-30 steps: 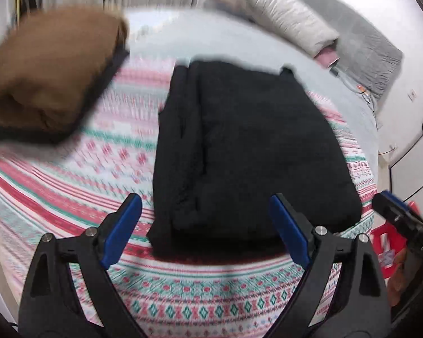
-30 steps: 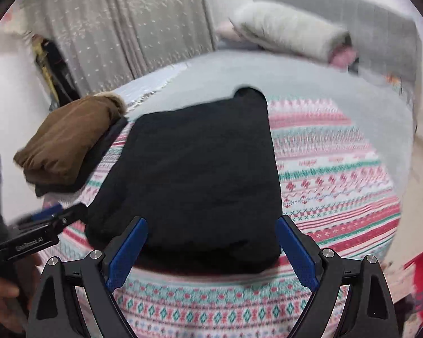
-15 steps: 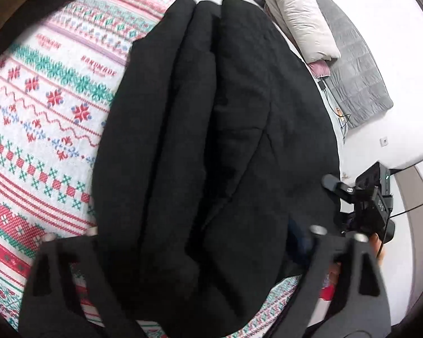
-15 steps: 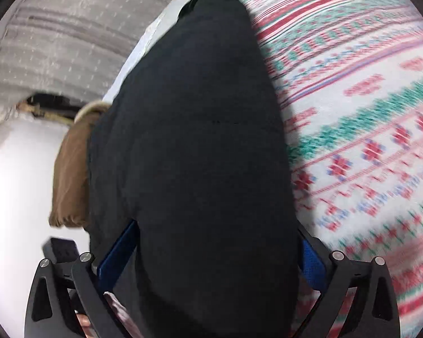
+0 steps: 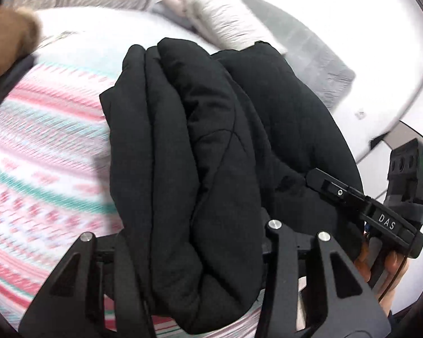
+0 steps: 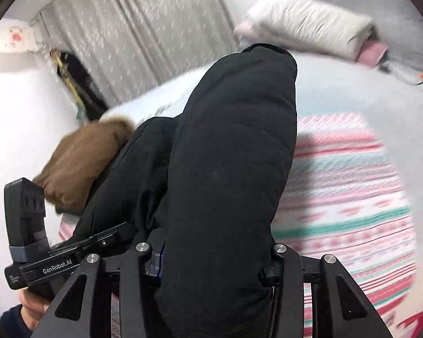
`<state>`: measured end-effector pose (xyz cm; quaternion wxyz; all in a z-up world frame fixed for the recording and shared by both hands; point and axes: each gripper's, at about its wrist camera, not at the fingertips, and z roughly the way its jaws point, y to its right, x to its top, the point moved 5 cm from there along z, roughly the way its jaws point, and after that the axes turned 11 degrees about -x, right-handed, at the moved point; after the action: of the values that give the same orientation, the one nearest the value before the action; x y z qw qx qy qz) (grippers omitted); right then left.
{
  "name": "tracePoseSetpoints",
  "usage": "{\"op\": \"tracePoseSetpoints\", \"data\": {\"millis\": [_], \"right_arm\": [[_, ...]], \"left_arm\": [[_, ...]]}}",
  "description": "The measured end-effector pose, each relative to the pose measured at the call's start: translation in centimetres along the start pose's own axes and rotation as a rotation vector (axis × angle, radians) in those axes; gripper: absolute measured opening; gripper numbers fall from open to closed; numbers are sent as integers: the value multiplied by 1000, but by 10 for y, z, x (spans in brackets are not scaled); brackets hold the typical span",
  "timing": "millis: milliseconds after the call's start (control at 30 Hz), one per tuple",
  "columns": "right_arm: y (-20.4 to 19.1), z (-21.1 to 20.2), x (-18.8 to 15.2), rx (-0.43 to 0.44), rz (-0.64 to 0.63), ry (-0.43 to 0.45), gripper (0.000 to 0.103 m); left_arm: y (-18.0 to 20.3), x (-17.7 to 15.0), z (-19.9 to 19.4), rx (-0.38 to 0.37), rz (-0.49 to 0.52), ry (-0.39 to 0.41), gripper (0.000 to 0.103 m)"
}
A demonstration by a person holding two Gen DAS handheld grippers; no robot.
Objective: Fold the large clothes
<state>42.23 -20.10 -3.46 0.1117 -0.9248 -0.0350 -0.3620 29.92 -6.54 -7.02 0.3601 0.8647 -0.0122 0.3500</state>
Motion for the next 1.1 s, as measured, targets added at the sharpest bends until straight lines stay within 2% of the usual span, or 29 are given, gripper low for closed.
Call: {"op": "tracePoseSetpoints", "data": {"millis": [133, 233, 267, 333, 367, 400, 433, 467, 500, 533, 633, 700, 800, 900, 1000, 1100], "right_arm": [[79, -31, 13, -36, 107, 64, 45], [139, -30, 15, -59, 179, 53, 48], [170, -21, 12, -79, 222, 40, 51], [212, 6, -3, -92, 325, -11, 58], [239, 27, -20, -92, 398, -72, 63], [263, 50, -45, -101, 466, -152, 73], [275, 57, -58, -77, 506, -160, 76], [282, 54, -65, 4, 554, -133, 76], [285, 50, -65, 23, 569, -137, 76], [283, 46, -62, -2, 549, -139, 76], [265, 32, -52, -150, 399, -94, 79], [259, 26, -46, -216, 352, -86, 79], [272, -6, -46, -323, 358, -46, 79], [261, -52, -34, -395, 358, 26, 79], [218, -92, -33, -426, 293, 89, 79], [165, -115, -40, -469, 223, 124, 80]], "left_arm": [[60, 5, 50, -72, 31, -27, 47], [80, -8, 99, -90, -12, -80, 49], [80, -15, 113, -91, -29, -98, 50], [69, -45, 154, -74, -107, -172, 57], [60, -64, 170, -36, -147, -211, 64], [54, -75, 174, -24, -154, -175, 70], [55, -78, 172, -37, -116, -155, 73], [57, -79, 170, -51, -86, -156, 74], [56, -78, 169, -65, -80, -166, 75], [52, -75, 166, -86, -101, -187, 77], [36, -69, 148, -137, -213, -237, 79], [45, -76, 130, -132, -219, -237, 79], [58, -76, 94, -77, -124, -199, 79], [58, -72, 56, 31, -5, -155, 79], [62, -63, 21, 85, 93, -115, 79], [66, -61, -29, 149, 207, -70, 87]]}}
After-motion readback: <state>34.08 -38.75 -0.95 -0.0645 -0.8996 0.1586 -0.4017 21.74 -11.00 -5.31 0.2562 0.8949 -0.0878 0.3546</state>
